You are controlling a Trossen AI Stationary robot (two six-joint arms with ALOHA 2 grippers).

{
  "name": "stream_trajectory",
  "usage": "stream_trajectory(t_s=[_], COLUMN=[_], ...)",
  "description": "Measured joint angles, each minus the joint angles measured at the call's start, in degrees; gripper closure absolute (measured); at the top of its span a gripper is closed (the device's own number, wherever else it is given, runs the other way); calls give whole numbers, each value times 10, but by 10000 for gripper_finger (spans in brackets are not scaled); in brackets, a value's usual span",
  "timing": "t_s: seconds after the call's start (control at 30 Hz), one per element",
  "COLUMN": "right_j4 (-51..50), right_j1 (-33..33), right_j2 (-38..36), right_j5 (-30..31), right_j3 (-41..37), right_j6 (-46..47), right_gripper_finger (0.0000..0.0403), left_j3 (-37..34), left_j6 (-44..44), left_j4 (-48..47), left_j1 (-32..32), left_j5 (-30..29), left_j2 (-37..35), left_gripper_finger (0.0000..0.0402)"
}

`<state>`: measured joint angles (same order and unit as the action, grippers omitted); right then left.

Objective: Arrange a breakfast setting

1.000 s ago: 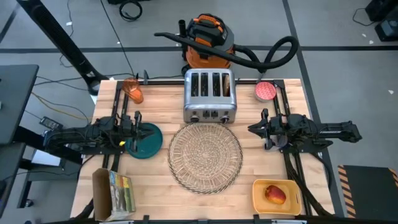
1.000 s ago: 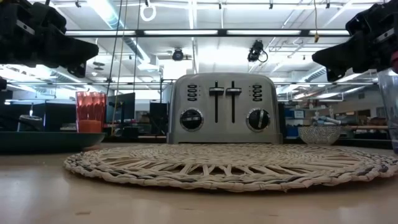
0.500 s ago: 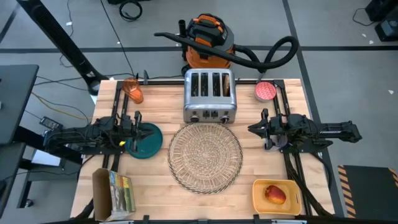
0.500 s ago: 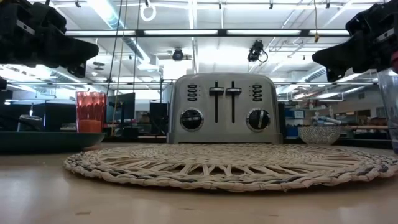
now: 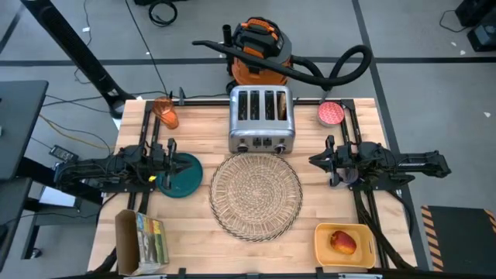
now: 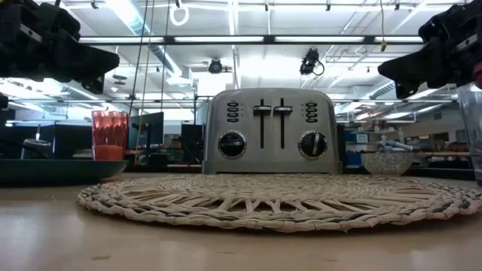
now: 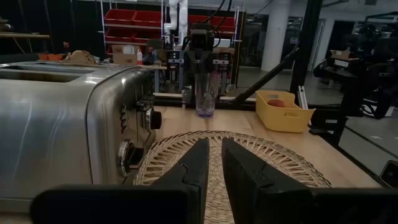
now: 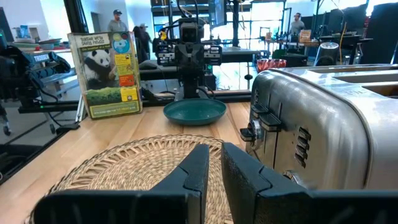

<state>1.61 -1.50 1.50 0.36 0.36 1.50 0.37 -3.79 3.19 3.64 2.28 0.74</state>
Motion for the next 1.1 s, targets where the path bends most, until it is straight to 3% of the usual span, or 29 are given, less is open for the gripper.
stream_trajectory(t_s=[0.5, 0.7, 0.93, 1.1], right_j4=[0, 0, 0, 0], right_j1=[0, 0, 0, 0], right_j2=[0, 0, 0, 0], right_j5=[0, 0, 0, 0], right_j3=[0, 0, 0, 0], right_j6=[0, 0, 0, 0], right_gripper_finger=[349, 349, 349, 349], left_j3=[0, 0, 0, 0], left_j6=[0, -41, -91, -83], left_j4=[0, 16, 126, 208], left_j1=[0, 0, -9, -29], left_j5=[0, 0, 9, -25], left_j2=[0, 0, 4, 58], left_gripper_finger=[349, 349, 349, 350])
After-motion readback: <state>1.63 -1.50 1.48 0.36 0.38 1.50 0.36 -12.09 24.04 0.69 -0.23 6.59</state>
